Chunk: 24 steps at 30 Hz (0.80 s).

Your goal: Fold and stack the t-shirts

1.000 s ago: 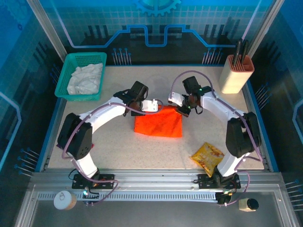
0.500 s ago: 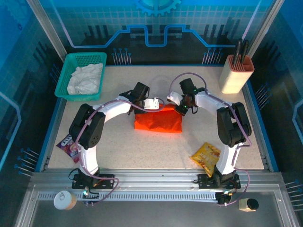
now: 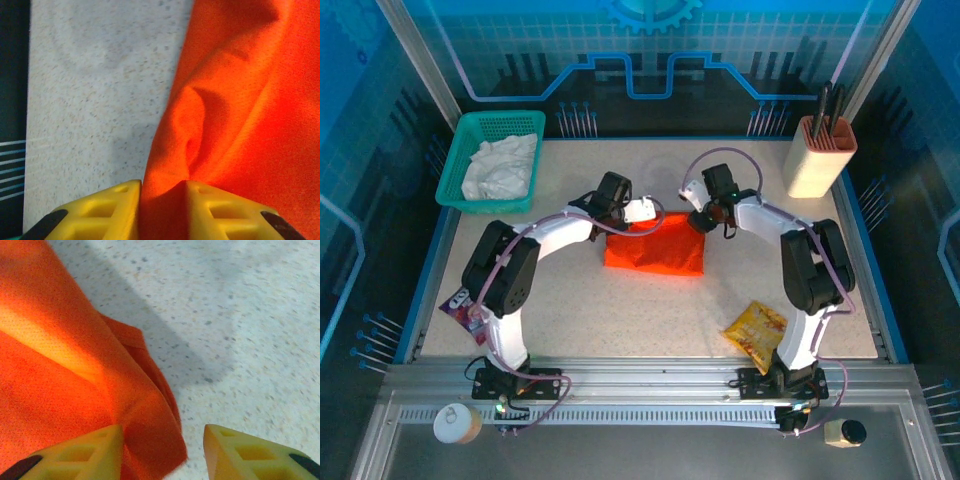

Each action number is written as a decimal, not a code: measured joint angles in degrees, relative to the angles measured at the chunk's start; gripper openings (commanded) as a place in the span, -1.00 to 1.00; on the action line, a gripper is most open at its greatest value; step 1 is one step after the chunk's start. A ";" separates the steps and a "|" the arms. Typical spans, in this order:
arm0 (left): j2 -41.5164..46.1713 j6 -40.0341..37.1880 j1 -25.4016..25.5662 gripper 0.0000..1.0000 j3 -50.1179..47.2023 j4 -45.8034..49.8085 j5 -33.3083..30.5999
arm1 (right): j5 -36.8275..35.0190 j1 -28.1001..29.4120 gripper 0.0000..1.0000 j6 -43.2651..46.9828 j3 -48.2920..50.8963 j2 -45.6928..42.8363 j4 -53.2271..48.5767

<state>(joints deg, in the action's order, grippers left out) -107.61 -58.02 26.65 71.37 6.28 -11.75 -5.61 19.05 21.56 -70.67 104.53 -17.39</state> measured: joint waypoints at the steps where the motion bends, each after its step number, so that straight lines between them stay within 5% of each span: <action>1: 0.87 1.38 -0.42 -0.31 -0.66 -1.09 -0.44 | -0.59 -0.04 0.04 -1.27 0.94 -1.11 0.98; 3: 3.30 4.70 -1.88 -0.24 -2.16 -4.02 -1.57 | -2.16 -0.37 0.06 -4.59 2.64 -4.52 2.54; 8: 11.47 16.98 -7.91 0.32 -6.49 -11.54 -4.87 | -4.59 -4.35 0.07 -17.99 2.93 -12.11 4.11; 15: 24.68 39.78 -13.97 0.40 -8.41 -12.61 -5.55 | 4.09 -11.96 0.23 -43.36 5.95 -21.27 5.49; 18: 27.87 48.28 -13.75 0.24 -6.38 -6.10 -3.30 | 8.79 -11.30 0.07 -49.72 8.74 -23.30 4.76; 24: 31.06 62.88 -12.46 -0.79 -3.67 7.58 12.46 | 15.58 -5.99 -0.83 -56.78 13.29 -23.47 2.69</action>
<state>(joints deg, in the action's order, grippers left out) -76.55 4.86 14.20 67.70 13.87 0.71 9.98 13.06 -35.22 -57.39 81.06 -14.70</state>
